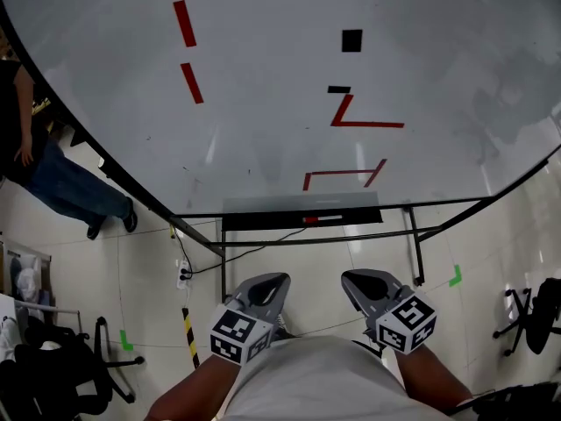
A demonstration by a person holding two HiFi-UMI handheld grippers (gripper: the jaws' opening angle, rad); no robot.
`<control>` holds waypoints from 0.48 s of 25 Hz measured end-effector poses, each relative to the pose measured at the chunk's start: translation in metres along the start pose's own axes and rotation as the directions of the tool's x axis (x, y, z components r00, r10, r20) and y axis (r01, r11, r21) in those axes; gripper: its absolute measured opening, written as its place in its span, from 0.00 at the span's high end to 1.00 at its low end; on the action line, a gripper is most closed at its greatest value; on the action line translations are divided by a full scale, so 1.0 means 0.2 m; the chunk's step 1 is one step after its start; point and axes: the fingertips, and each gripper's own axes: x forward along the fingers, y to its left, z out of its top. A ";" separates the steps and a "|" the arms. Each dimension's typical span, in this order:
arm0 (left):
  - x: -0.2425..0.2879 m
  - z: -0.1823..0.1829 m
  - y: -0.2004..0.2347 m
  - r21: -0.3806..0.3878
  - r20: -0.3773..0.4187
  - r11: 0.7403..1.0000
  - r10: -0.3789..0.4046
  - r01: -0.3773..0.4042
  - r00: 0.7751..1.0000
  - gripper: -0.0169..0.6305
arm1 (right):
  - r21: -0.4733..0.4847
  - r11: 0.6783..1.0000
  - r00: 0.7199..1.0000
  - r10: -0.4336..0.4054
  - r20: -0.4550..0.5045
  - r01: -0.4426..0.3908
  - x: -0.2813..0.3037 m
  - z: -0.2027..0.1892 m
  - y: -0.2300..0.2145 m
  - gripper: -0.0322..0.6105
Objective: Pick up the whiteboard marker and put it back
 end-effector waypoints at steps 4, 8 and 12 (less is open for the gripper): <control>-0.01 -0.07 -0.23 -0.010 0.022 0.999 0.040 -0.040 0.999 0.95 | -0.002 0.999 0.999 0.034 0.006 -0.034 -0.22 -0.12 0.02 0.95; -0.02 -0.18 -0.53 -0.020 0.028 0.998 0.062 -0.061 0.998 0.95 | -0.009 0.999 0.999 0.048 0.018 -0.047 -0.49 -0.23 0.04 0.95; -0.05 -0.27 -0.73 -0.015 0.034 0.995 0.096 -0.095 0.995 0.95 | -0.001 0.999 0.999 0.043 0.026 -0.043 -0.70 -0.35 0.02 0.95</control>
